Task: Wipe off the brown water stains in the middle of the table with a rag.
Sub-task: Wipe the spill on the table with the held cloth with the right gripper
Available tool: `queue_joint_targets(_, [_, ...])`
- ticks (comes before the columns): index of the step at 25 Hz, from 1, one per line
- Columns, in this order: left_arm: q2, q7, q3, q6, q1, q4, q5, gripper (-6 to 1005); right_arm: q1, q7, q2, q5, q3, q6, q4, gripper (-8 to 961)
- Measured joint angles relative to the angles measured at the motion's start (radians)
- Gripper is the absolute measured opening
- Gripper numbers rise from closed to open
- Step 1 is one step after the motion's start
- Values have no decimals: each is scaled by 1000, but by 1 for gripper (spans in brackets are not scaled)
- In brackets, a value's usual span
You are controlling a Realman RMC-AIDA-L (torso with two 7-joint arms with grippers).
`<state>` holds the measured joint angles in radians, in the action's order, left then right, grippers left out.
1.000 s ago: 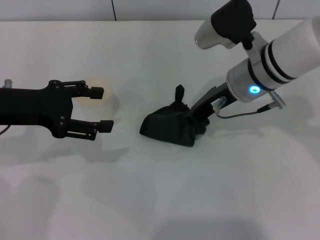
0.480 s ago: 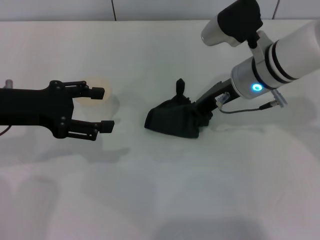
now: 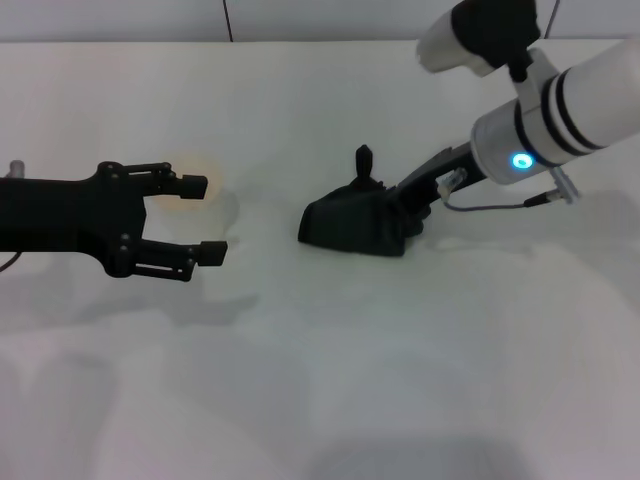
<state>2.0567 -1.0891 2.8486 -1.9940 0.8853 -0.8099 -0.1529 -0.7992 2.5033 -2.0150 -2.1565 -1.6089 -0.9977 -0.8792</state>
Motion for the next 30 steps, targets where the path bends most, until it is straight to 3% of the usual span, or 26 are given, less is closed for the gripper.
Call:
queue_joint_targets(18, [0, 0, 0, 0, -11, -2, -11, 891, 76, -5, 4, -37, 98, -29, -60, 57])
queue_joint_targets(30, [2, 0, 0, -2, -11, -2, -12, 891, 124, 0, -6, -19, 53, -154, -161, 57])
